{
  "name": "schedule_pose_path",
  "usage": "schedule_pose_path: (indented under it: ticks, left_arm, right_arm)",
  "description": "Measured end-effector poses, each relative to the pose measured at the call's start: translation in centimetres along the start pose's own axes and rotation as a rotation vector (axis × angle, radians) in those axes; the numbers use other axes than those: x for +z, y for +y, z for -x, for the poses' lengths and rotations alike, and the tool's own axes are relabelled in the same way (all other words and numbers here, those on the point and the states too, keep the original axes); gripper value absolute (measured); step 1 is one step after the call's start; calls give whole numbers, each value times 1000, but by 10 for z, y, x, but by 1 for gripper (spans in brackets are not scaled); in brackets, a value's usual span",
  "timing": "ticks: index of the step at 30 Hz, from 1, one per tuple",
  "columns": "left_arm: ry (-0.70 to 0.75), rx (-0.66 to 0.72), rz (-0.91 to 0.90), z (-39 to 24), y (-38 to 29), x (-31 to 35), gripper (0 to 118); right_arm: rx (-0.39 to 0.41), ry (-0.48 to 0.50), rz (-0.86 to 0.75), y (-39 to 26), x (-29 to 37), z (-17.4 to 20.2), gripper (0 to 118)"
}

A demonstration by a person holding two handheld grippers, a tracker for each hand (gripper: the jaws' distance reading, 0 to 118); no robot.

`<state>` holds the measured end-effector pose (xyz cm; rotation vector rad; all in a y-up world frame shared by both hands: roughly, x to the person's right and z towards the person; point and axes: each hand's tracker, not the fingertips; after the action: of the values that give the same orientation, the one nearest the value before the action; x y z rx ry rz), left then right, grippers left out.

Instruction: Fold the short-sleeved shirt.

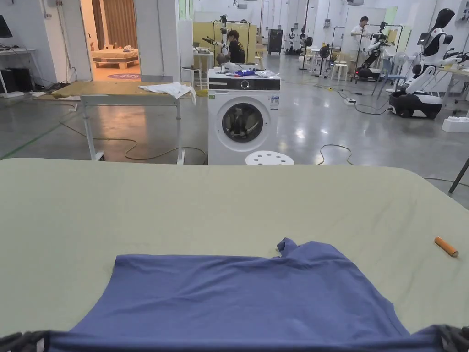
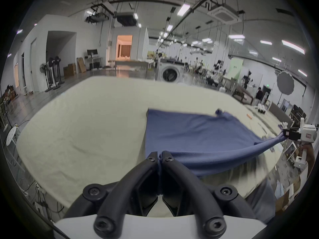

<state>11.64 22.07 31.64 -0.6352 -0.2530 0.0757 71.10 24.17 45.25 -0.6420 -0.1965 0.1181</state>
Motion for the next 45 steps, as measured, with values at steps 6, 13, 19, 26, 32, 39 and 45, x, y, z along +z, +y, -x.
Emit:
schedule_pose_path:
  ticks: [6,13,19,26,32,39,45]
  left_arm:
    - [12,-11,193,2,-49,-31,0]
    - [29,-8,301,5,-76,-57,0]
    - [46,8,279,8,-76,-54,47]
    - [52,-37,36,-15,-36,-39,59]
    - [62,-92,-224,-59,2,-42,58]
    - [130,-158,-439,-105,26,-43,50]
    - [158,-167,-499,-119,31,-38,0]
  right_arm:
    - [35,44,221,-64,-30,10,3]
    - [55,36,302,-91,-49,24,7]
    - [0,13,257,-70,-35,24,67]
    - [0,-56,-4,-21,-23,38,68]
    - [-113,-46,-253,10,-45,73,68]
    - [-148,-56,-484,34,-51,114,61]
    - [-178,-29,-570,45,-50,125,2]
